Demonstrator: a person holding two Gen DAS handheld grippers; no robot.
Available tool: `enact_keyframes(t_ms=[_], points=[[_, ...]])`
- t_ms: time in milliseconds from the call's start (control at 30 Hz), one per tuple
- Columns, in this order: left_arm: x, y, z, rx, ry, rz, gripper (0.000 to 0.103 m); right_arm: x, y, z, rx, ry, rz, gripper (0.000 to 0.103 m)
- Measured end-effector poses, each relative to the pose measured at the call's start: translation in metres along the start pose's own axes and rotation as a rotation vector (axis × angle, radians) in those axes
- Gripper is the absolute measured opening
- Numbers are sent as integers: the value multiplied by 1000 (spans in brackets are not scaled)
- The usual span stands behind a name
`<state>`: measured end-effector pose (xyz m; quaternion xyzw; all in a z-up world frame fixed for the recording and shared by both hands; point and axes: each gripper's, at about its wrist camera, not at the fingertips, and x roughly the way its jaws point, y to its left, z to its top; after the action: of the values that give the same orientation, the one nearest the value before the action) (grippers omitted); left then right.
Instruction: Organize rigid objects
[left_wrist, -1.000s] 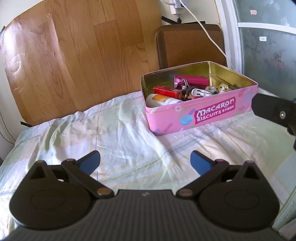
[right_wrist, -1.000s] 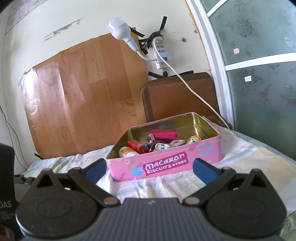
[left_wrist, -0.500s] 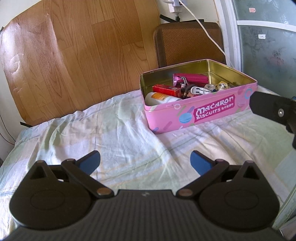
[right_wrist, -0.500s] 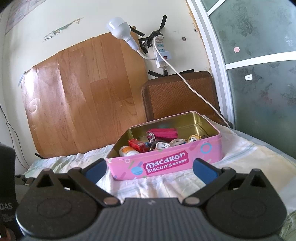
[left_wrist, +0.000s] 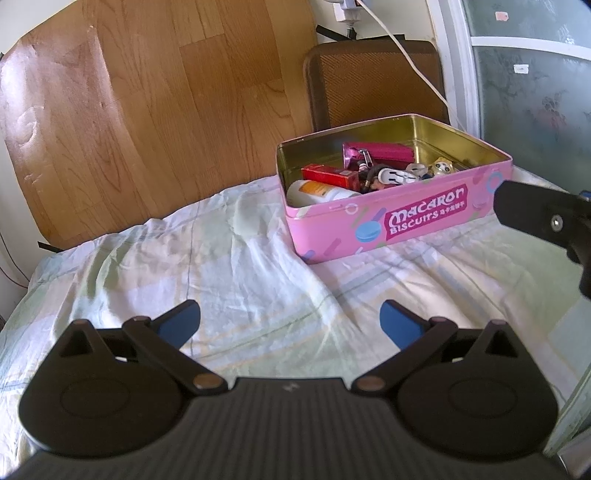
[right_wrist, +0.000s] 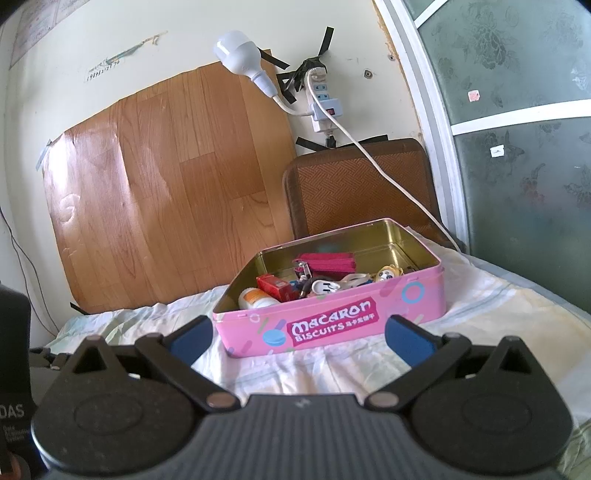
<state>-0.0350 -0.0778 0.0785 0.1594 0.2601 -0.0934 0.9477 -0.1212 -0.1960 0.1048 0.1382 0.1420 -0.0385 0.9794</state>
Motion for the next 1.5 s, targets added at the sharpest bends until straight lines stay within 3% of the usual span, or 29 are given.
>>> enact_keyframes(t_ms=[1500], points=[[9, -2, -7, -2, 38, -24, 103, 4, -1, -6, 14, 22, -3, 103]])
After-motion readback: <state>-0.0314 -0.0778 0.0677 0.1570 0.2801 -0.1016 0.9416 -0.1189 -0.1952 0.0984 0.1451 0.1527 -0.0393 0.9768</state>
